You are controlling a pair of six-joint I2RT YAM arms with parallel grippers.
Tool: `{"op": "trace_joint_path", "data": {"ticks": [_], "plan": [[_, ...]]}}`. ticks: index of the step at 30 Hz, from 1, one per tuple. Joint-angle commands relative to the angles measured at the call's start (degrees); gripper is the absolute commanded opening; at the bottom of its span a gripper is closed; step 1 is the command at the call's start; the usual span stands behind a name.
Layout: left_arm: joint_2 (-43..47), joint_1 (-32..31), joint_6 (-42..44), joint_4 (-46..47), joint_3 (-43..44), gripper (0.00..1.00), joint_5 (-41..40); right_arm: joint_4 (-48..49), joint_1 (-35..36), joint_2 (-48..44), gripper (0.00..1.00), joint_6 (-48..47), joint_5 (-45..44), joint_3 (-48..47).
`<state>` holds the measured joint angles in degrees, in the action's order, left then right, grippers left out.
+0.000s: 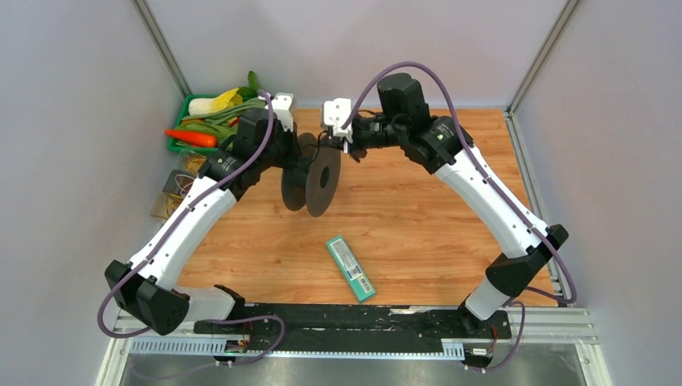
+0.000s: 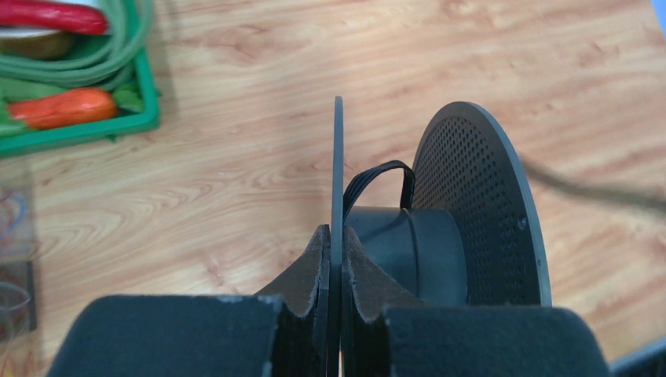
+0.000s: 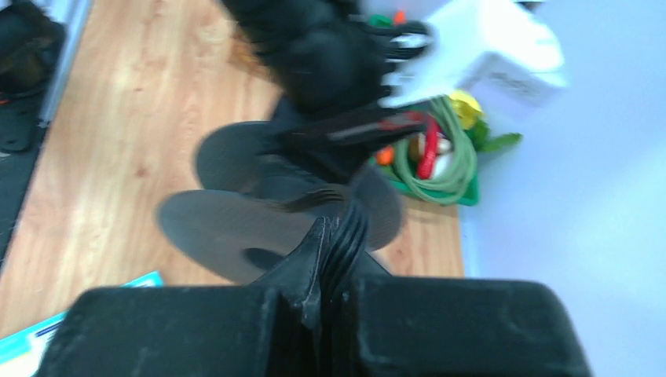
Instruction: Wrap the cables
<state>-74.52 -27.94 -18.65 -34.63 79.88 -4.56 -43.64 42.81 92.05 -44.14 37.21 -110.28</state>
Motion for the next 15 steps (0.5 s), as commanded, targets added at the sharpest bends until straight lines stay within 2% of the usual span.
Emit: {"op": "trace_joint_path", "data": {"ticks": [1, 4, 7, 9, 10, 13, 15], "plan": [[5.2, -0.5, 10.0, 6.7, -1.2, 0.00, 10.3, 4.0, -4.6, 3.0, 0.01, 3.2, -3.0, -7.3], [8.3, -0.4, 15.4, 8.6, -3.8, 0.00, 17.4, 3.6, -8.6, 4.8, 0.04, 4.3, -2.4, -8.9], [10.3, 0.6, 17.4, 8.5, -4.5, 0.00, 24.9, 2.3, -13.9, 6.4, 0.14, 5.7, -0.3, -9.3], [10.5, 2.0, 16.9, 7.8, -3.2, 0.00, 29.6, 1.7, -17.4, 7.8, 0.32, 8.4, 0.7, -9.3], [10.4, 2.6, 16.6, 7.1, -1.9, 0.00, 30.0, 1.0, -19.1, 8.3, 0.59, 9.7, 2.1, -9.4], [8.8, 5.4, 13.7, 7.2, 3.1, 0.00, 33.0, 0.5, -23.5, 8.7, 0.81, 14.1, 4.3, -7.0], [6.4, 7.3, 11.4, 6.3, 9.0, 0.00, 34.4, 1.1, -24.7, 7.5, 0.85, 15.4, 5.7, -2.7]]}}
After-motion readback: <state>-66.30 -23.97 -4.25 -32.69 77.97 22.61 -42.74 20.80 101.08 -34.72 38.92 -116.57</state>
